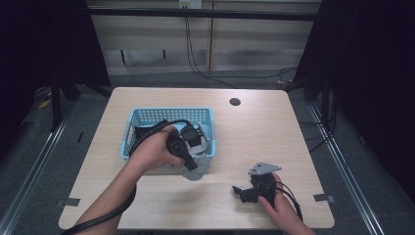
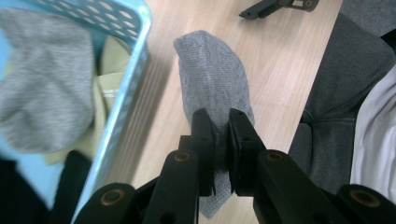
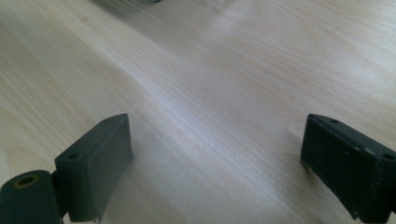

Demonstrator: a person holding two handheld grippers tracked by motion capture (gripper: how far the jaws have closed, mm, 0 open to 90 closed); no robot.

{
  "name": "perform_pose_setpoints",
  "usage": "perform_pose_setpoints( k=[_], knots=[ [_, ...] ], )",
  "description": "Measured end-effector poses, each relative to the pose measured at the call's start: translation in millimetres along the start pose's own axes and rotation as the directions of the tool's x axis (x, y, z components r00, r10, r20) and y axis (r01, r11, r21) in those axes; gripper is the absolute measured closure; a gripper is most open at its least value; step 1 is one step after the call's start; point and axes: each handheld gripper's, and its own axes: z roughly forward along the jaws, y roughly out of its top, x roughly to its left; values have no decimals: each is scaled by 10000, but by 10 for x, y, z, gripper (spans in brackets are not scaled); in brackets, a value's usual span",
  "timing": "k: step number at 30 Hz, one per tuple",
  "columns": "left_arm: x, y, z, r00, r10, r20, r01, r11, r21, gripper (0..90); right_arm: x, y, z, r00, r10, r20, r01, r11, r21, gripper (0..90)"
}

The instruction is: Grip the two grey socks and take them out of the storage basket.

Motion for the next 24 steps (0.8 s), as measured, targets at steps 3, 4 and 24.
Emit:
perform_pose_setpoints(
  k=[3,4,24],
  knots=[
    [-4,13,104,9999,21,167,-23,10000,86,824,0,0,0,10000,-4,8,4,10000,10,83],
    [-8,22,153,9998,27,197,-29,9999,123,824,0,0,0,10000,-5,10,5,10000,11,83],
    [92,5,665,9998,-100,150,94,9991,416,787,0,-1,-1,10000,-8,-12,8,10000,29,83]
  ],
)
